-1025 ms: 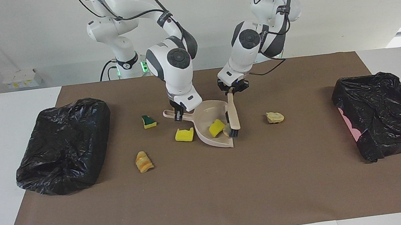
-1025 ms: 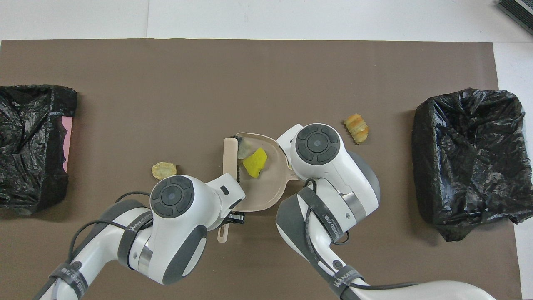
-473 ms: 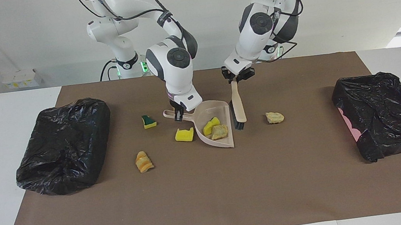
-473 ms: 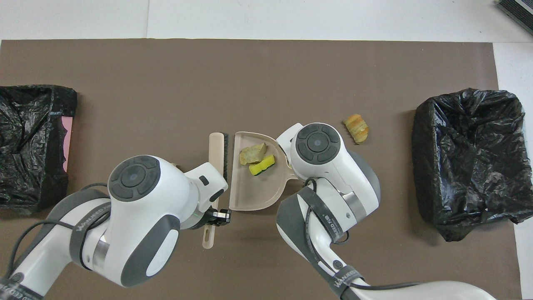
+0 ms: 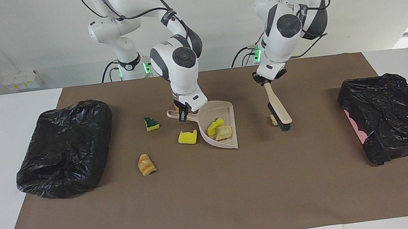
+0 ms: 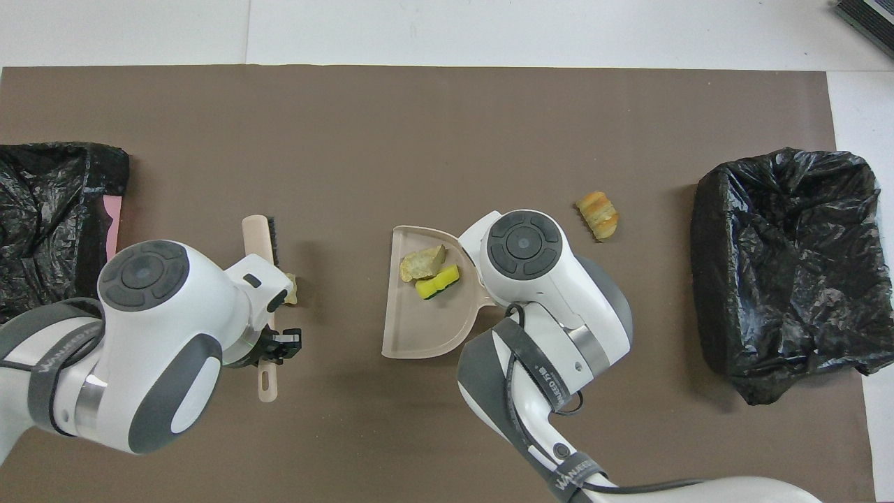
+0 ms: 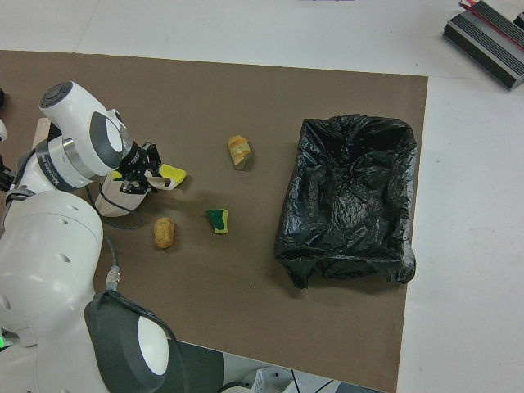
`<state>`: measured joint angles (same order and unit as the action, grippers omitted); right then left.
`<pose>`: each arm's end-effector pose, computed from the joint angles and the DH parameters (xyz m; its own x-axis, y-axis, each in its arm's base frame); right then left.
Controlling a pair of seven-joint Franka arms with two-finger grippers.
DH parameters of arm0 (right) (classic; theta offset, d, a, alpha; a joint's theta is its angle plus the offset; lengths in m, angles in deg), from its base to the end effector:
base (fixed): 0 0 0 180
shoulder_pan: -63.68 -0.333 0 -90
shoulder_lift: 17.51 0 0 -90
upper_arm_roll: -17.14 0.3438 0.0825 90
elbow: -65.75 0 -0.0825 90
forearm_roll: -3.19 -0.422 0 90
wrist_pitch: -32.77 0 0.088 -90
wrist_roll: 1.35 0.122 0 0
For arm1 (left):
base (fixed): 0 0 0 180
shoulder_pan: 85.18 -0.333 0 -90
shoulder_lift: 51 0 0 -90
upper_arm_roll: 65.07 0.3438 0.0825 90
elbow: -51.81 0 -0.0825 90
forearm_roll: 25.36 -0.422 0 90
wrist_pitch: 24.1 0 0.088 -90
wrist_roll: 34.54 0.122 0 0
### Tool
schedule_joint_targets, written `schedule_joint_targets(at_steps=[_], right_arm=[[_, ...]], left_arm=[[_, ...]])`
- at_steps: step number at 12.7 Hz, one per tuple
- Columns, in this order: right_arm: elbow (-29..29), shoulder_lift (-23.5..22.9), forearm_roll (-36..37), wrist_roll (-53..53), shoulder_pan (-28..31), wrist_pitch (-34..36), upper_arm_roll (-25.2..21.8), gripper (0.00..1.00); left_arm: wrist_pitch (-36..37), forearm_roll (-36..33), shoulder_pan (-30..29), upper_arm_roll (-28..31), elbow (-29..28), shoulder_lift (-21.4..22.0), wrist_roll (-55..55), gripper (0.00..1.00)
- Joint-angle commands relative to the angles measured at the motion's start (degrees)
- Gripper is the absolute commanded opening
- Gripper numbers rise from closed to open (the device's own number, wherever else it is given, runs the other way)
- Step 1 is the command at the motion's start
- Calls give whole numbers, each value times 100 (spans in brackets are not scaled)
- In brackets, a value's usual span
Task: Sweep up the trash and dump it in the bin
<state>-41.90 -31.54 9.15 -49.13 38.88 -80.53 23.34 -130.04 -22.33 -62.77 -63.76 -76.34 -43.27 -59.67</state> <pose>0.5501 0.3179 0.3626 0.1423 0.9793 -0.1437 0.9861 -0.1529 -0.0655 0.4610 -0.1830 0.4022 0.9642 0.0956 -0.2474 0.0826 -0.9946 -0.0623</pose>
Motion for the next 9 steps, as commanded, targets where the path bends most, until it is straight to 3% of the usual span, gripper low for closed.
schedule_joint_targets(at_steps=[1, 4, 9], right_arm=[[7, 75, 159, 128, -59, 159, 31, 0], [7, 67, 291, 128, -138, 256, 31, 0], [15, 5, 309, 286, -270, 265, 31, 0]], left_arm=[[-154, -206, -263, -61, -508, 159, -54, 0], [-392, -495, -676, -61, -790, 149, -37, 0], [-488, -479, -405, -96, -1036, 88, 199, 0]])
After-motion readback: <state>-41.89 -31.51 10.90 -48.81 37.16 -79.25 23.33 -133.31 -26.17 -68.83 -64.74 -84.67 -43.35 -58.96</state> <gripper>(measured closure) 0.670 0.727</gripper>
